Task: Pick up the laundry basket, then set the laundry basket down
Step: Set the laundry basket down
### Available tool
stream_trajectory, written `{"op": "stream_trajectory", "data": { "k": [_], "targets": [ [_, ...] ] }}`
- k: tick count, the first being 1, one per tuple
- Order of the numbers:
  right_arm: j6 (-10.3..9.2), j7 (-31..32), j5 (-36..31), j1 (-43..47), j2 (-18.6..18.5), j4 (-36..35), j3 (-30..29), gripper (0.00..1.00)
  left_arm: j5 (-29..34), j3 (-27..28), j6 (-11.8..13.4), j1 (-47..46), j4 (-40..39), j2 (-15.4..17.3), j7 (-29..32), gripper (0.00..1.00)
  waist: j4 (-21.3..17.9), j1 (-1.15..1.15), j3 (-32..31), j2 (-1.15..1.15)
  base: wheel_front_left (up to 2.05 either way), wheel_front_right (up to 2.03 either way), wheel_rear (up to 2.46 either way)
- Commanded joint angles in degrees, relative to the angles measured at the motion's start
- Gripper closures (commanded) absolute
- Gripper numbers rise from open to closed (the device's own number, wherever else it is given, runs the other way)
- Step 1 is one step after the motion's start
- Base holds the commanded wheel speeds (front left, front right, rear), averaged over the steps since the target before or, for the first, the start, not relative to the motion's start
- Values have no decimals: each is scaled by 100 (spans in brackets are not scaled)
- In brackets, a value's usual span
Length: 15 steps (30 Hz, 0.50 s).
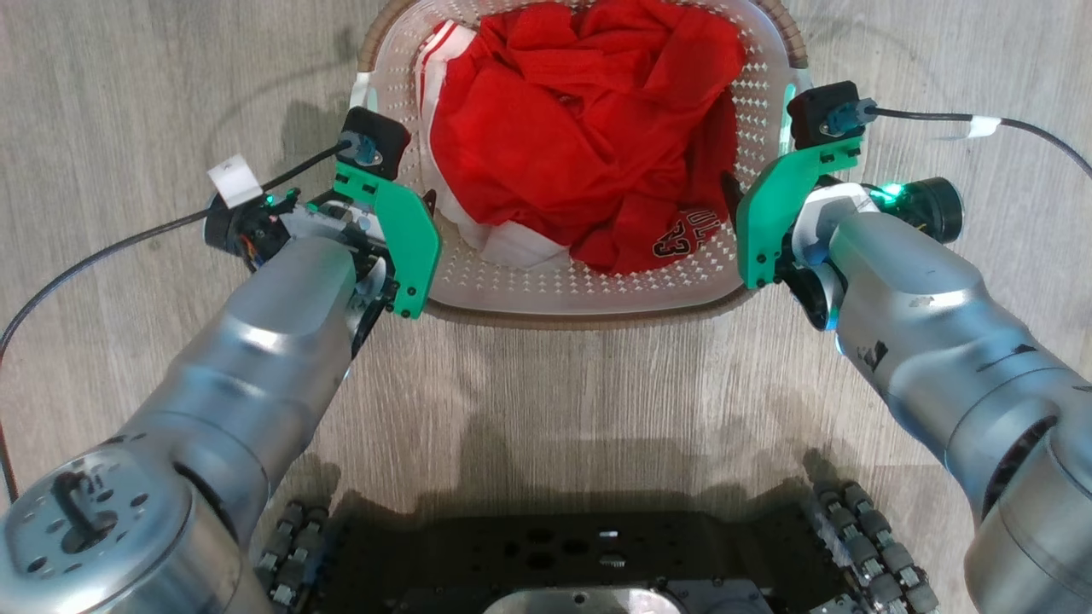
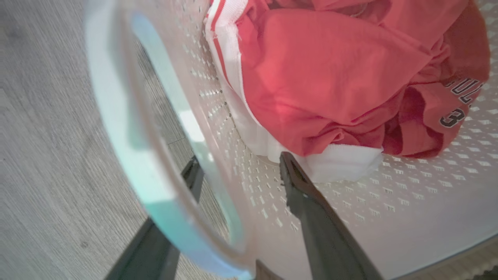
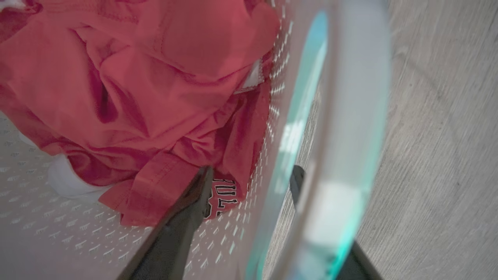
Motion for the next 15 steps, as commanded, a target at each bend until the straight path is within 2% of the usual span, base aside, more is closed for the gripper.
{"op": "stream_trajectory", "data": {
  "k": [1,8,15],
  "targets": [
    [13,-47,-33,256,53,1,41,0,24,27,46,-31,12,74,-59,0,4,0,-16,0,0,0,0],
    [13,-15,-43,341,55,19,44,0,64,24,97,71,18,74,-46,0,27,0,-221,0,0,0,0],
    [13,93,-32,543,42,47,47,0,169,21,166,374,53,74,-21,0,9,0,-730,0,0,0,0]
  ]
}}
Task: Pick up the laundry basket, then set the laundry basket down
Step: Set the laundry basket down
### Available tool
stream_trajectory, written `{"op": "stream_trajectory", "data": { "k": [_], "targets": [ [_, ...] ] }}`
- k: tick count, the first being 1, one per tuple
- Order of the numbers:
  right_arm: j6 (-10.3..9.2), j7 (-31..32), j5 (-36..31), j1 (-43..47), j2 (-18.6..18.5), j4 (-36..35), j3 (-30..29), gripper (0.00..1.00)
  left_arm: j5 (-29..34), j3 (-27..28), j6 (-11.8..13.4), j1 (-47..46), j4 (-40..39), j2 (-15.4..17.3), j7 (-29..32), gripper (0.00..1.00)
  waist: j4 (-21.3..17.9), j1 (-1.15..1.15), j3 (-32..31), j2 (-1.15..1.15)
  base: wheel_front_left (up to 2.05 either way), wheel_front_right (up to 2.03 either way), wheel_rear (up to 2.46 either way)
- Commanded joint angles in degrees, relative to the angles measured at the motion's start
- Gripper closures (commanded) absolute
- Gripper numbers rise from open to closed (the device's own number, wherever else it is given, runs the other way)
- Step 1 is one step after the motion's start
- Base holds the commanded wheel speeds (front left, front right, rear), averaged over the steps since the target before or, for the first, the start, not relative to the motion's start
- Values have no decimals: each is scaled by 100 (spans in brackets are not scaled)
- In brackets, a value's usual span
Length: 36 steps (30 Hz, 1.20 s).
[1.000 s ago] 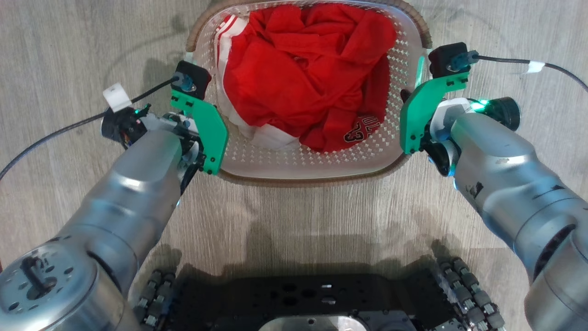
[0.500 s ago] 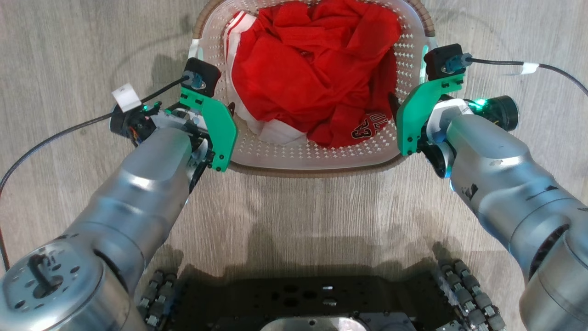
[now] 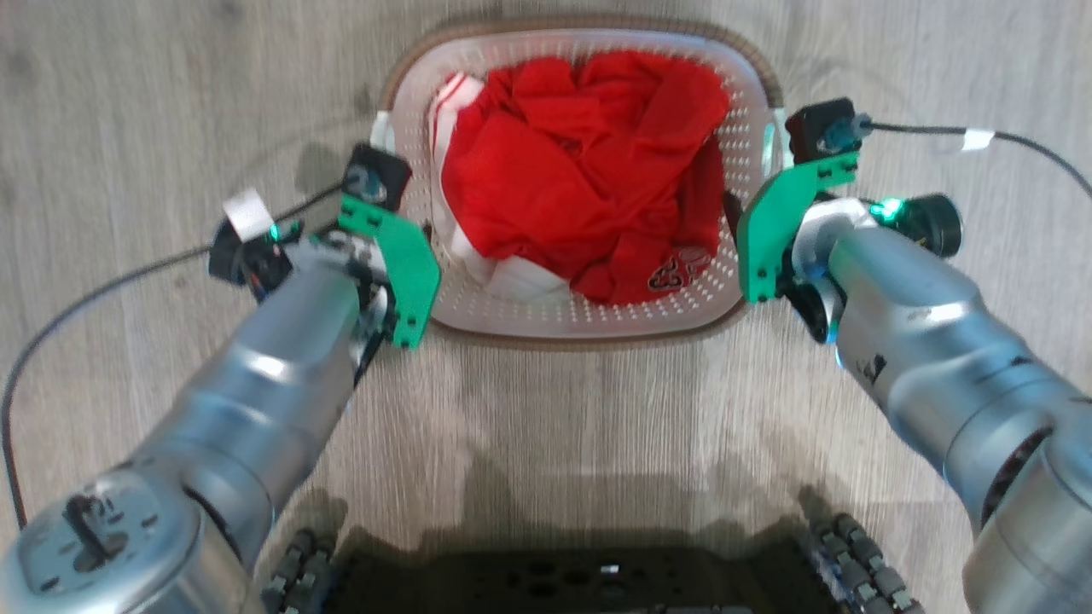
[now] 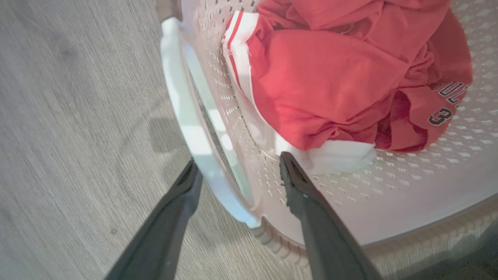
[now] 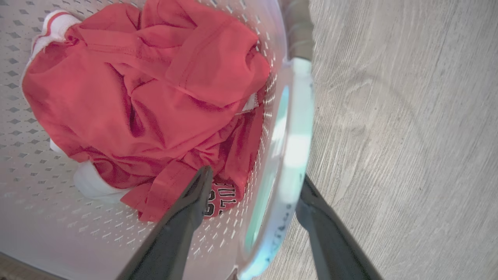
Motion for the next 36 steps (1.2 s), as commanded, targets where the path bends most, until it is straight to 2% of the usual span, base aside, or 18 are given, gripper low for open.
{"op": "stream_trajectory", "data": {
  "k": [1,7,10,19,22,26,30,33,36],
  "targets": [
    [13,34,-2,486,39,15,36,0,13,23,45,199,25,82,-16,0,-10,0,-275,0,0,0,0],
    [13,55,101,908,-25,20,12,0,-41,23,104,611,-22,82,-47,0,1,0,-1097,0,0,0,0],
    [13,-123,173,1182,-65,-18,-19,0,-121,35,116,891,-32,82,-133,0,11,0,-1634,0,0,0,0],
    [13,-1092,523,1959,-253,-446,-359,0,-219,136,209,1499,-158,82,-1128,0,94,0,-3244,0,0,0,0],
    [13,-1203,518,2043,-353,-598,-608,0,-176,350,335,1555,-370,82,-1233,0,151,0,-3668,0,0,0,0],
    [13,-1212,-24,2021,-659,-1130,-1680,0,378,1071,741,1667,-1336,326,-1239,0,236,0,-4070,0,0,0,0],
    [13,-1213,-1187,2476,-846,-1952,-3035,0,1190,2165,1156,2191,-2599,615,-1241,0,263,0,-4383,0,0,0,0],
    [13,-1213,-2209,3050,-804,-2742,-4142,0,1909,3016,1312,2757,-3547,706,-1241,0,251,0,-4556,0,0,0,0],
    [13,-1214,-3224,3686,-594,-3604,-5035,0,2509,3846,1364,3332,-4344,637,-1241,0,245,0,-4669,0,0,0,0]
  ]
}}
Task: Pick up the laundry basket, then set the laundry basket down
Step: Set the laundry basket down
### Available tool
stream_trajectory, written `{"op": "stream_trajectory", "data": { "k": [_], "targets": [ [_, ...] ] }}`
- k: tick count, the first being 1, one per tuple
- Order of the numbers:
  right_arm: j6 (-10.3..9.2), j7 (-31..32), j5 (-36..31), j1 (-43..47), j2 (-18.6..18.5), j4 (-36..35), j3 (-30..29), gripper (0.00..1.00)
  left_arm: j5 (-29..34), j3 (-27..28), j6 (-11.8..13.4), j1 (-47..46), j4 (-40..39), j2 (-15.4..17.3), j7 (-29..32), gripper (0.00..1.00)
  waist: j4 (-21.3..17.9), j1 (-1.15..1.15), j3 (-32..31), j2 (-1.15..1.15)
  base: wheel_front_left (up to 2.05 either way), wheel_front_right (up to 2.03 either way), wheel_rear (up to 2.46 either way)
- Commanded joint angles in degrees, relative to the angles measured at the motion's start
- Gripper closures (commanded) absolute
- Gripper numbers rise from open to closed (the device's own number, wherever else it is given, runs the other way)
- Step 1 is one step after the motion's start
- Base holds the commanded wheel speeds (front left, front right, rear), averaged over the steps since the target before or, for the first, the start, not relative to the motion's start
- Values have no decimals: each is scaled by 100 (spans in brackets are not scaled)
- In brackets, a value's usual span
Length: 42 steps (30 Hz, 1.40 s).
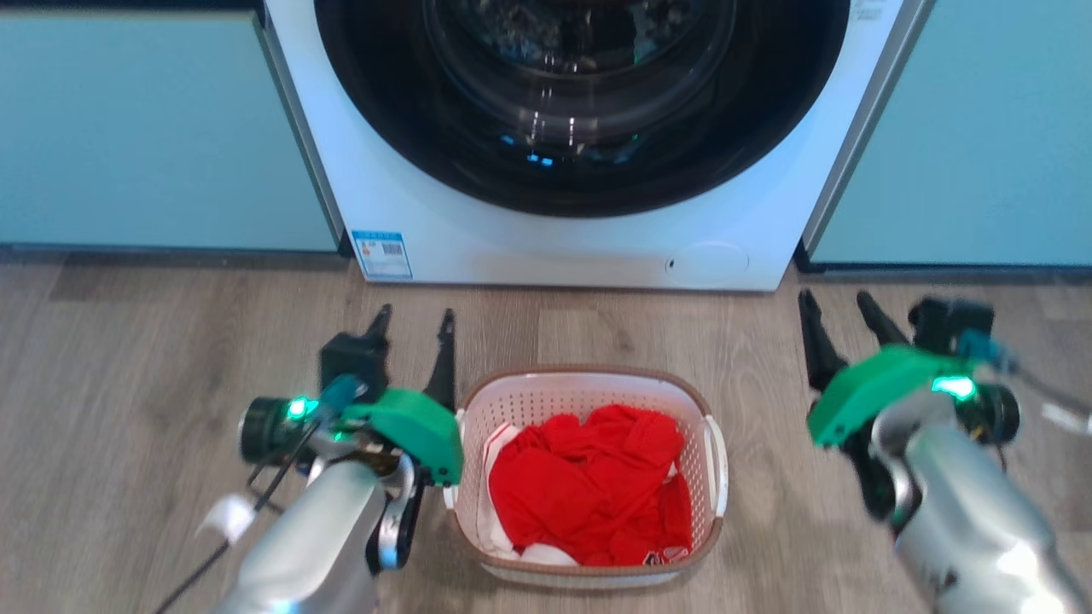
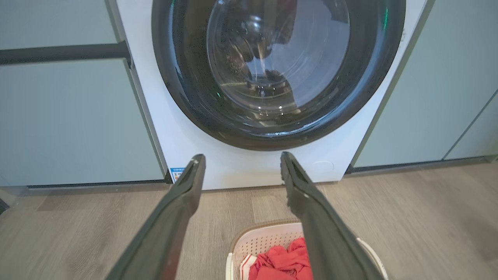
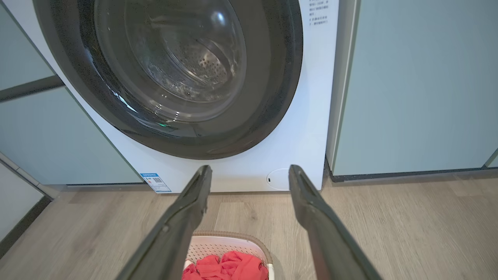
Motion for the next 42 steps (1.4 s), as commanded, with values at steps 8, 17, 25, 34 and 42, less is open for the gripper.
{"op": "stream_trajectory", "data": {
  "k": [8,17,25,34,42],
  "targets": [
    [13,-75,-1849,1313,704,-2135,-1106,0,1203,2127,-272,1003,-1891,-377,-54,0,-37,1,-279,-1,0,0,0],
    [13,-75,-2697,2166,856,-2683,-1142,0,1472,2351,-625,1810,-2416,-488,-54,0,-68,1,-380,-1,0,0,0],
    [13,-75,-2840,2394,895,-2771,-1284,0,1383,2114,-683,1996,-2188,-489,-54,0,-103,1,-413,-1,0,0,0],
    [13,-75,-2688,2460,924,-2883,-1512,0,1199,2181,-804,1989,-2226,-490,-54,0,-170,1,-389,-1,0,0,0],
    [13,-75,-2603,2514,928,-2865,-1599,0,960,2239,-916,1996,-2235,-490,-54,0,-199,1,-371,-1,0,0,0]
  ]
}}
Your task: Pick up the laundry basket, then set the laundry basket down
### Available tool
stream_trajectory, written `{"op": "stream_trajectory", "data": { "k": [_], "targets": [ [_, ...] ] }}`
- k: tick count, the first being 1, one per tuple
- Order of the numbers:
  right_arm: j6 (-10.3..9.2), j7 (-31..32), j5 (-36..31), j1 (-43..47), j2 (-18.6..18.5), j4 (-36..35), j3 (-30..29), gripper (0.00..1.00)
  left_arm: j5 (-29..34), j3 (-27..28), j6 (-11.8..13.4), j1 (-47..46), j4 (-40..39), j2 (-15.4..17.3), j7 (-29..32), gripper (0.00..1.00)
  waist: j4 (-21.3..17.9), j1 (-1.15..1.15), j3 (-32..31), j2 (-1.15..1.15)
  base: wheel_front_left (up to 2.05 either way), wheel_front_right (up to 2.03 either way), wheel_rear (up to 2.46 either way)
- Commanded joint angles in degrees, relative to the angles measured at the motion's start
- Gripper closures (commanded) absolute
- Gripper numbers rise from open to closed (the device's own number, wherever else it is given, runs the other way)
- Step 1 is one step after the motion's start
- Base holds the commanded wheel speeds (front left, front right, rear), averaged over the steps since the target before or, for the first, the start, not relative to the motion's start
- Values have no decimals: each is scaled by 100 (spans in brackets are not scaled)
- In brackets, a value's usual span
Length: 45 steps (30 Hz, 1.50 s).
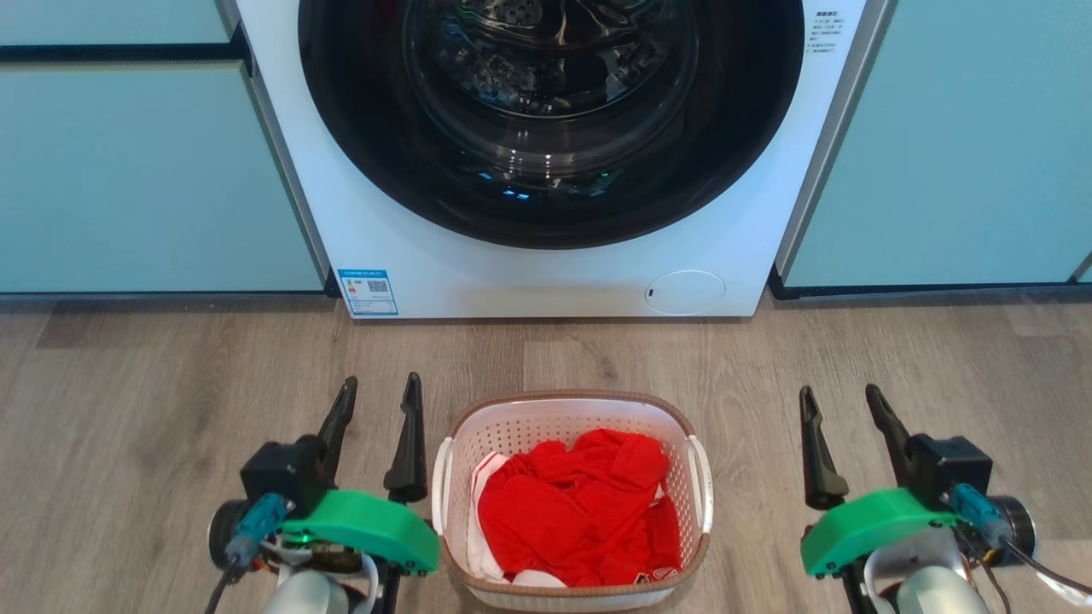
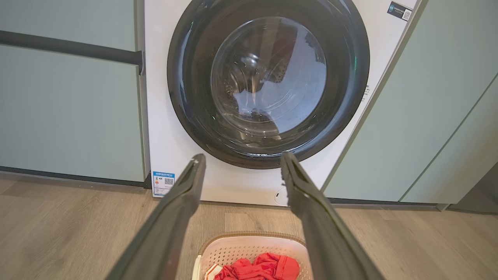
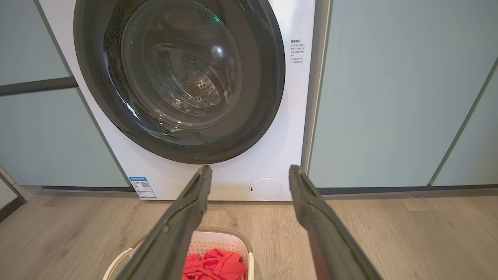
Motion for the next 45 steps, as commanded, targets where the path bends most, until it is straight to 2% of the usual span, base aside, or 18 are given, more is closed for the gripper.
{"op": "stream_trajectory", "data": {
  "k": [1,22,30,43,44,45],
  "targets": [
    [13,-70,58,-114,3,-165,102,0,-3,193,-41,-268,-195,-13,-47,0,2,0,4,0,0,0,0],
    [13,-70,126,-109,4,-144,69,0,514,142,42,-272,-10,-14,-47,0,-25,0,-21,0,0,0,0],
    [13,-70,113,-114,4,-50,48,0,1004,111,245,-327,202,-14,-47,0,-46,0,-29,0,0,0,0],
    [13,-70,106,-131,4,-40,58,0,762,177,252,-295,166,-14,-47,0,-32,0,-19,0,0,0,0],
    [13,-70,104,-131,4,-36,61,100,678,203,249,-287,166,-14,-47,100,-30,0,-16,0,0,0,0],
    [0,1,84,37,9,144,-45,100,666,13,255,1,365,2,1,100,-31,0,-16,0,0,0,0]
  ]
}}
